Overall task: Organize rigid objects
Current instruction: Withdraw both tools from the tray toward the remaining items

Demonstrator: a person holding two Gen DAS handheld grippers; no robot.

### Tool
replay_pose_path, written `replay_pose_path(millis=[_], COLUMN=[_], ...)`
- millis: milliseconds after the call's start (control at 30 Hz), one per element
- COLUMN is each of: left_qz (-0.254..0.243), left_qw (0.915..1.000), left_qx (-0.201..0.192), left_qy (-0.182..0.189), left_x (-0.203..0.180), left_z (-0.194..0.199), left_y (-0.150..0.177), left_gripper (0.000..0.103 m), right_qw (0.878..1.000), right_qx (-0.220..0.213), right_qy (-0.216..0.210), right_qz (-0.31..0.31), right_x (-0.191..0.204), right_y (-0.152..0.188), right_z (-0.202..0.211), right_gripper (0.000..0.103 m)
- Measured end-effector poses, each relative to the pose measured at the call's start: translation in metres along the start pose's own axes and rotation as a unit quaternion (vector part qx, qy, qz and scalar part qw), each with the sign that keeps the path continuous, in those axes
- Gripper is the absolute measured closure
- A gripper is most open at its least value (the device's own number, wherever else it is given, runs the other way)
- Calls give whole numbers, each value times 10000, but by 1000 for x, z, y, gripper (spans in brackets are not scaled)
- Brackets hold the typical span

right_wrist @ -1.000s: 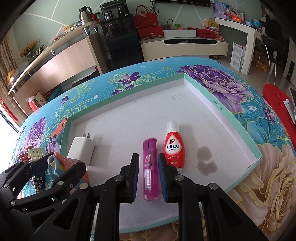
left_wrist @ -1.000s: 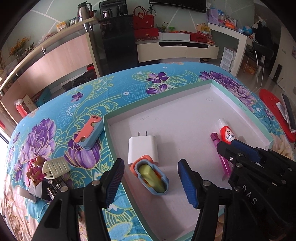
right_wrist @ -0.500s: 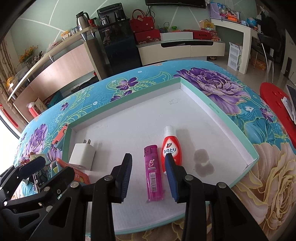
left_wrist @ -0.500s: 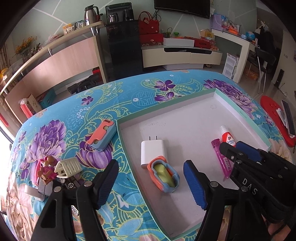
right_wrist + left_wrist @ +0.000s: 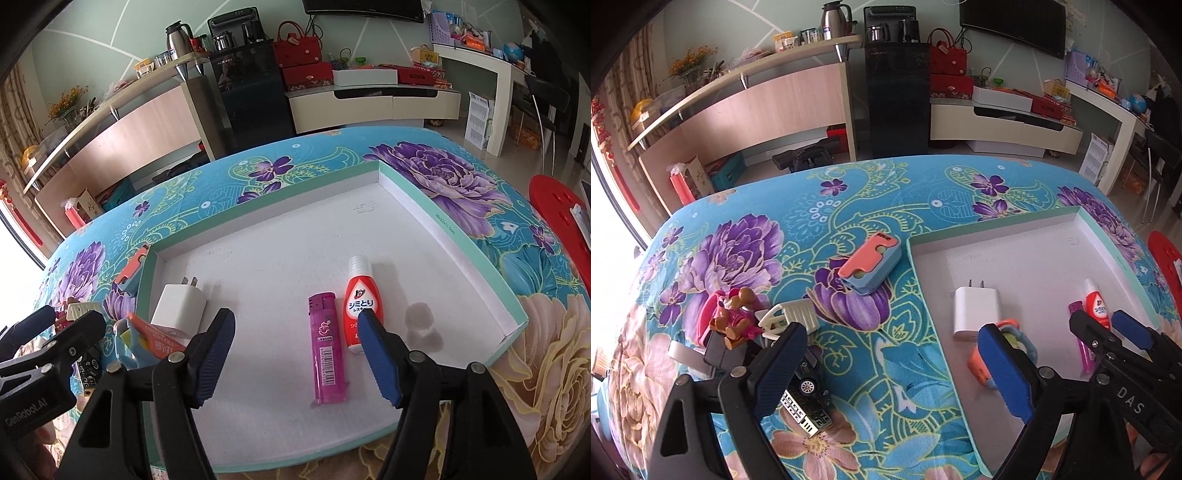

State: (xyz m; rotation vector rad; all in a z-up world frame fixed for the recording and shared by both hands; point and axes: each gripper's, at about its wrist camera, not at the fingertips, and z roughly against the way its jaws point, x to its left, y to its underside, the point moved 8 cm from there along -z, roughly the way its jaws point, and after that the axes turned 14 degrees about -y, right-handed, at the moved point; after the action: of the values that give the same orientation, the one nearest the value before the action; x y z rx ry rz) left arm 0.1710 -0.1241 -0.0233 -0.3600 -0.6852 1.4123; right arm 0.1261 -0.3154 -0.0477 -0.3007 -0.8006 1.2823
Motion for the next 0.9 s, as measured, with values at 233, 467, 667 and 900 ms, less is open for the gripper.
replay_pose_path(millis=[233, 467, 667, 900], left_qz=[278, 374, 581, 739], left_qw=[9989, 9977, 9960, 9940], left_qx=[189, 272, 269, 244], left_qy=[-330, -488, -619, -766], left_x=[22, 30, 47, 71], left_z=[-13, -21, -23, -22], left_y=[6, 9, 10, 11], left_gripper=[0, 0, 0, 0], right_qw=[10000, 10000, 9998, 9960], right_qx=[-39, -79, -166, -627], right_qy=[1, -6, -99, -597], right_qz=[43, -30, 20, 237], right_x=[3, 2, 10, 47], right_y=[-1, -2, -3, -16], right_z=[-2, -2, 0, 13], right_gripper=[11, 4, 4, 4])
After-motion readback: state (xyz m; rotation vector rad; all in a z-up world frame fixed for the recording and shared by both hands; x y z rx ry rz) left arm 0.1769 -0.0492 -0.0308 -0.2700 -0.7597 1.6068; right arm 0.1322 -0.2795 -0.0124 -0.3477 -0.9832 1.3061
